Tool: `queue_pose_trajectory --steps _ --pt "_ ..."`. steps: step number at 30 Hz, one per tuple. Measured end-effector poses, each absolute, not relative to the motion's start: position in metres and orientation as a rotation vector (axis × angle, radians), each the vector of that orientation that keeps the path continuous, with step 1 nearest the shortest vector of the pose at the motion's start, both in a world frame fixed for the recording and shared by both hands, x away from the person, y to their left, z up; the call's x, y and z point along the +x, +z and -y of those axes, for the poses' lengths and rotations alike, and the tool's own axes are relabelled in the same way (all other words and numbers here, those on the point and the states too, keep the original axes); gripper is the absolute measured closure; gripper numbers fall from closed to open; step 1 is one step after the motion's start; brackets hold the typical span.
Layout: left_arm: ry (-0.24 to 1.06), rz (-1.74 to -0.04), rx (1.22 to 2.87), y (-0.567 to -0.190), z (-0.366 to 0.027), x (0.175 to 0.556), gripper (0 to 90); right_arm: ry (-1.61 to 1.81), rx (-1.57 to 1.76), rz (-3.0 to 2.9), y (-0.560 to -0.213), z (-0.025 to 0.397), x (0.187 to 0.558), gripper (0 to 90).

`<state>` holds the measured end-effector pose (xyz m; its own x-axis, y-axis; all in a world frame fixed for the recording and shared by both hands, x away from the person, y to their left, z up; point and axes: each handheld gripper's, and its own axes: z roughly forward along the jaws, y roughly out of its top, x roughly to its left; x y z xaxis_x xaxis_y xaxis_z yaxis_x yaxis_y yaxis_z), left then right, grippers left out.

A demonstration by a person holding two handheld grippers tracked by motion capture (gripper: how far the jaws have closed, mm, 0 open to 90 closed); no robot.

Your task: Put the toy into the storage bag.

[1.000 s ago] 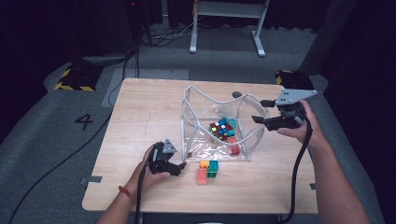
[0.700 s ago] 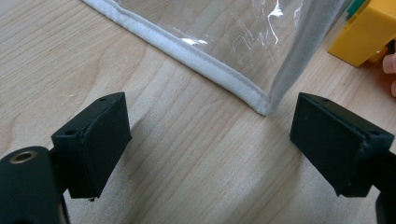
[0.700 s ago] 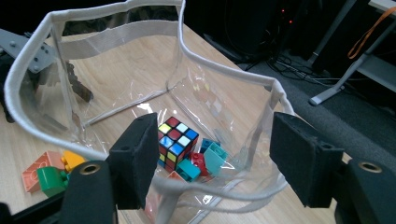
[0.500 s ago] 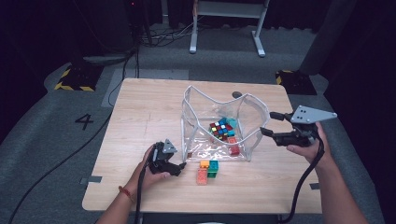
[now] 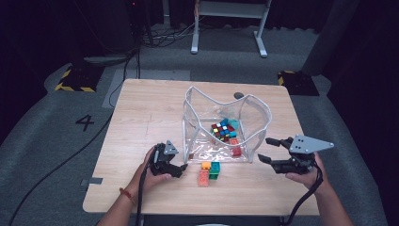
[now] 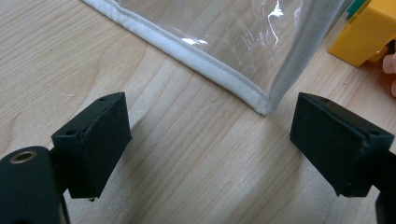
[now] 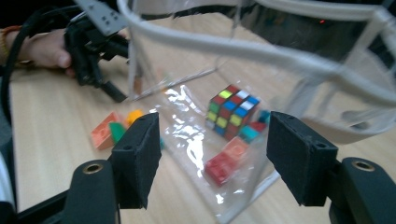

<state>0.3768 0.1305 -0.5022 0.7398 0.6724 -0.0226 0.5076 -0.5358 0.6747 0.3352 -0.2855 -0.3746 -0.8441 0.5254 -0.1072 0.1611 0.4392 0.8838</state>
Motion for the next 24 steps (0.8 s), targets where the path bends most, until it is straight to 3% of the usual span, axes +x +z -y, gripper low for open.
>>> queue_pose_trajectory --steps 13,24 --pt "0.307 -0.888 2.257 -0.502 -0.13 0.377 12.4 1.294 0.45 -2.545 -0.431 0.239 0.329 37.1" --pt "0.306 -0.889 2.255 -0.502 -0.13 0.376 12.4 1.227 0.291 -2.687 -0.452 0.184 0.333 38.6"
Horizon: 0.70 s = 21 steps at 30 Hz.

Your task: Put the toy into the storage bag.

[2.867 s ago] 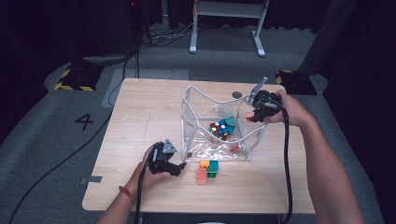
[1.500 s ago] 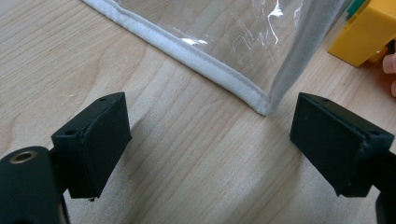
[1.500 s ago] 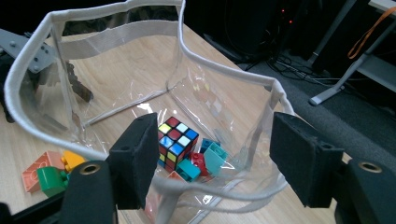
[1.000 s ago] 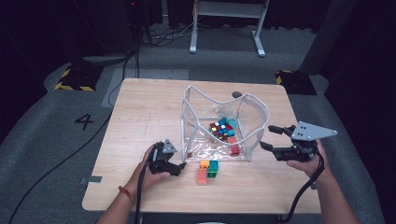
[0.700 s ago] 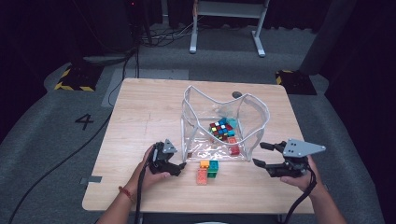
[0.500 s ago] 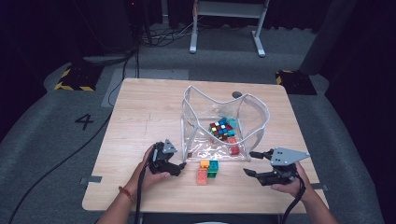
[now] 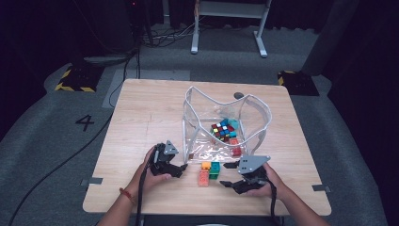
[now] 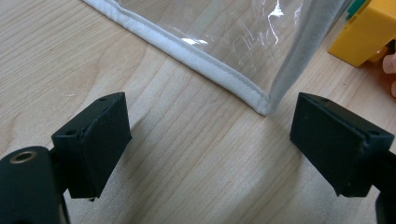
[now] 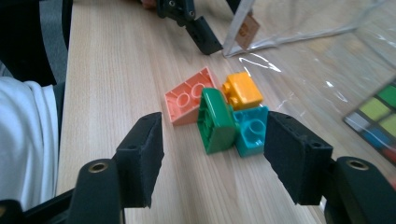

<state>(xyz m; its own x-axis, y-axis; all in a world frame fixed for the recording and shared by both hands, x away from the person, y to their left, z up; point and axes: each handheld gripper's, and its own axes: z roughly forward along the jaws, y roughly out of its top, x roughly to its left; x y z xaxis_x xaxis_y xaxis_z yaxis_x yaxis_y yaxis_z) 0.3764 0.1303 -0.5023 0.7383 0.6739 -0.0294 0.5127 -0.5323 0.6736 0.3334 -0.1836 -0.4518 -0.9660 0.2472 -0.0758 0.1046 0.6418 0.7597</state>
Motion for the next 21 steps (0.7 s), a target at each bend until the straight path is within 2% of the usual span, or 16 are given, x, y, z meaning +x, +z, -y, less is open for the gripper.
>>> queue_pose_trajectory --steps 8,13,21 --pt "0.309 -0.887 2.257 -0.502 -0.13 0.377 12.4 1.205 0.183 -2.716 -0.464 0.156 0.339 43.3" --pt "0.307 -0.887 2.257 -0.502 -0.13 0.377 12.4 1.171 0.172 -2.729 -0.469 0.151 0.341 42.7" --pt "0.311 -0.885 2.257 -0.502 -0.13 0.377 12.4 1.143 0.246 -2.756 -0.475 0.149 0.338 47.1"
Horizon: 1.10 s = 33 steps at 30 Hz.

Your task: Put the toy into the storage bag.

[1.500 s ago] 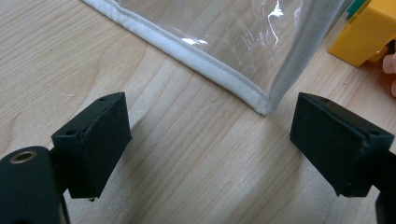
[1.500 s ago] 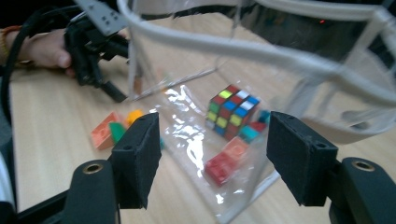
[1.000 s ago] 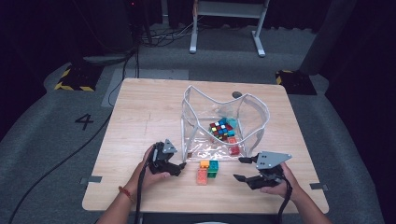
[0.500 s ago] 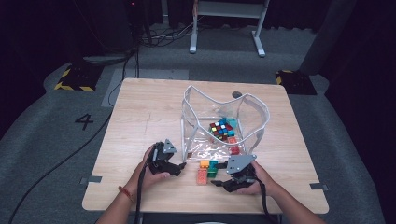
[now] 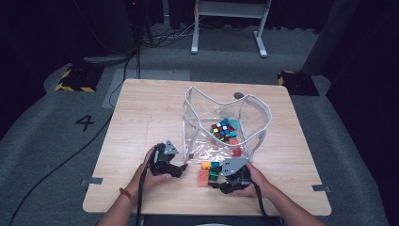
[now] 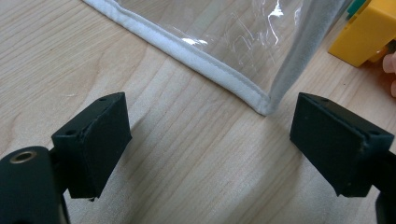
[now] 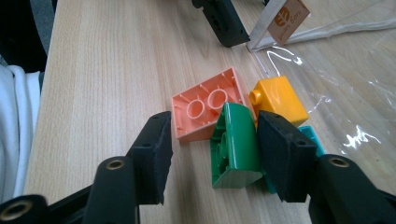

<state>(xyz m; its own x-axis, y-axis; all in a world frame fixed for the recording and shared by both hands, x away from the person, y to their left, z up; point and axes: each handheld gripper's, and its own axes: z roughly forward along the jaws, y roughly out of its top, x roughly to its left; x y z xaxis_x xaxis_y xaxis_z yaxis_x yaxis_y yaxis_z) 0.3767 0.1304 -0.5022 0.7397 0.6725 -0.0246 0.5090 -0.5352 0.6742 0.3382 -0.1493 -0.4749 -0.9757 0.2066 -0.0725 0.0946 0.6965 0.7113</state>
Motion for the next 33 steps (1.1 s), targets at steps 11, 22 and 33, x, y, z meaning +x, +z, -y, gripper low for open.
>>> queue_pose_trajectory --steps 11,22,33 --pt "0.312 -0.885 2.258 -0.502 -0.13 0.377 12.4 1.174 0.294 -2.72 -0.478 0.152 0.338 61.6" --pt "0.311 -0.886 2.257 -0.502 -0.13 0.377 12.4 1.129 0.274 -2.715 -0.479 0.155 0.339 59.8" --pt "0.311 -0.886 2.258 -0.502 -0.13 0.377 12.4 1.05 0.244 -2.743 -0.489 0.151 0.337 66.0"
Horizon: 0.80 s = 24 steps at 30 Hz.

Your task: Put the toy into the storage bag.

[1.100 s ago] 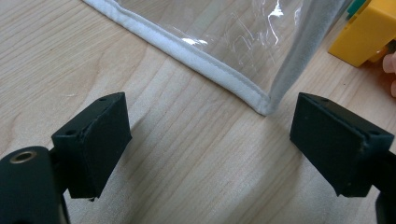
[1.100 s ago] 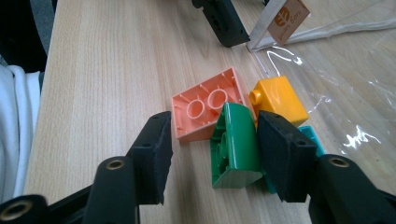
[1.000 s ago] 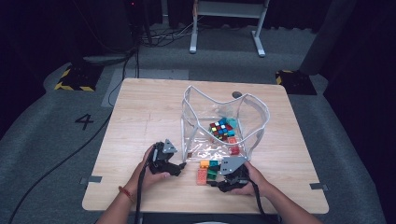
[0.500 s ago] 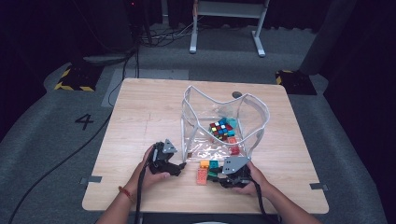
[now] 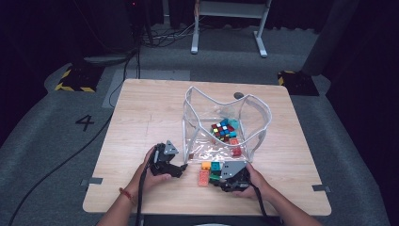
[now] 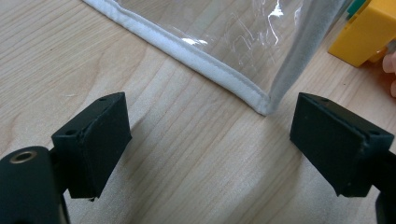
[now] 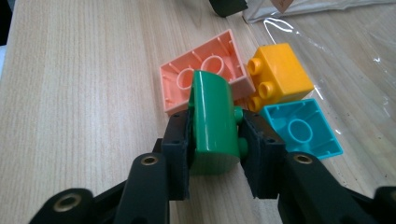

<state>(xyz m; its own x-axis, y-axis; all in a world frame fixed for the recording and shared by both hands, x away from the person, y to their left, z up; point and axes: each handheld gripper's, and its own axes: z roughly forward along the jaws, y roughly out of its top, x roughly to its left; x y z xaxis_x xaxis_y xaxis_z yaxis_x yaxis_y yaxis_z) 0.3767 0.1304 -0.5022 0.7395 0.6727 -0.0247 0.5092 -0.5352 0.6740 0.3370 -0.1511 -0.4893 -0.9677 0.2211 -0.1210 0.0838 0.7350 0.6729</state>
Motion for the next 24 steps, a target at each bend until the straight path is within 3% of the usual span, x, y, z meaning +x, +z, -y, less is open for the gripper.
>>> queue_pose_trajectory --steps 11,24 --pt "0.308 -0.887 2.257 -0.502 -0.13 0.377 12.4 1.111 0.285 -2.725 -0.48 0.17 0.338 67.2" --pt "0.314 -0.887 2.259 -0.502 -0.13 0.377 12.4 1.132 0.455 -2.571 -0.449 0.268 0.354 67.3"
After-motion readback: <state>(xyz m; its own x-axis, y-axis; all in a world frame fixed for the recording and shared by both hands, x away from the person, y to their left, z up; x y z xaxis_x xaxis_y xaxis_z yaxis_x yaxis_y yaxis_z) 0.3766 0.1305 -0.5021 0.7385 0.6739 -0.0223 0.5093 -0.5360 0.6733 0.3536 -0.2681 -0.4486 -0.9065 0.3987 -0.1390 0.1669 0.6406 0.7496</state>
